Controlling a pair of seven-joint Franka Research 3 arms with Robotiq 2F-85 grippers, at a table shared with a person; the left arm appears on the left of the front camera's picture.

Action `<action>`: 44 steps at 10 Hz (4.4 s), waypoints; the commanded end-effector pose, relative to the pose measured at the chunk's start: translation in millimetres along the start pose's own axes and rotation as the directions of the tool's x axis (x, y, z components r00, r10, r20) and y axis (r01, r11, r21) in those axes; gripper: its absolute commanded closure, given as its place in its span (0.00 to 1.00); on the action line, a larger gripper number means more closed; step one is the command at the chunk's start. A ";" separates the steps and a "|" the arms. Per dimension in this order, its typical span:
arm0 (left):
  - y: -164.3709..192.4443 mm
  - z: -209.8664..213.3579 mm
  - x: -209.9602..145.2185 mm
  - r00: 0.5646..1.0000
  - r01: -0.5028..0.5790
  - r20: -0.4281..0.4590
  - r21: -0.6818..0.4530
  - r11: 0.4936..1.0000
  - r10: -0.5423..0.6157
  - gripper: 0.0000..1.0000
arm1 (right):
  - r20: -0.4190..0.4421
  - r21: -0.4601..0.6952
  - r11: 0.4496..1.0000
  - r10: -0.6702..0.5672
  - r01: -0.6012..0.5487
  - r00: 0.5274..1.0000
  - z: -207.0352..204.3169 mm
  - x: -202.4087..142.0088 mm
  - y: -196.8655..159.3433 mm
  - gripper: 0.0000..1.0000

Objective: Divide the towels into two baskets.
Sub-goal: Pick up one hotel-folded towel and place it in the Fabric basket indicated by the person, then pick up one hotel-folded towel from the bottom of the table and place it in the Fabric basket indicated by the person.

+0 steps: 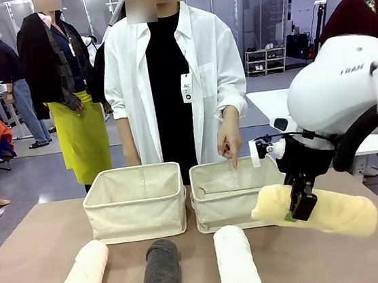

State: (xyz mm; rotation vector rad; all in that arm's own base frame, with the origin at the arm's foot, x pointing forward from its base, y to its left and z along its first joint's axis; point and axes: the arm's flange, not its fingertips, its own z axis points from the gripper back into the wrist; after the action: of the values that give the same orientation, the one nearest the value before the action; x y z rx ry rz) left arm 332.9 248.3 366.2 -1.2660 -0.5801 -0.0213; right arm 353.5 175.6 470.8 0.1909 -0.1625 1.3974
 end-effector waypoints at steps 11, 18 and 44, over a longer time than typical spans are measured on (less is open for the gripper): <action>-2.3 3.1 -0.6 1.000 0.008 0.001 0.001 1.000 -0.008 0.00 | -0.090 0.011 0.961 0.277 -0.277 0.957 17.0 45.5 -57.8 0.69; -2.3 3.1 -0.6 1.000 0.008 0.001 0.001 1.000 -0.008 0.00 | -0.153 0.030 0.965 0.262 -0.260 0.953 -6.9 147.0 -179.6 0.69; -2.3 3.1 -0.6 1.000 0.008 0.001 0.001 1.000 -0.008 0.00 | -0.155 0.043 0.962 0.272 -0.269 0.950 -85.4 150.3 -248.9 0.06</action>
State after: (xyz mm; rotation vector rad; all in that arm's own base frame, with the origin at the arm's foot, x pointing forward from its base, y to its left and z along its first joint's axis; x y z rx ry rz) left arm 333.0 248.2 366.4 -1.2658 -0.5801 -0.0218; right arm 624.6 298.8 412.5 0.0750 -0.0416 1.6788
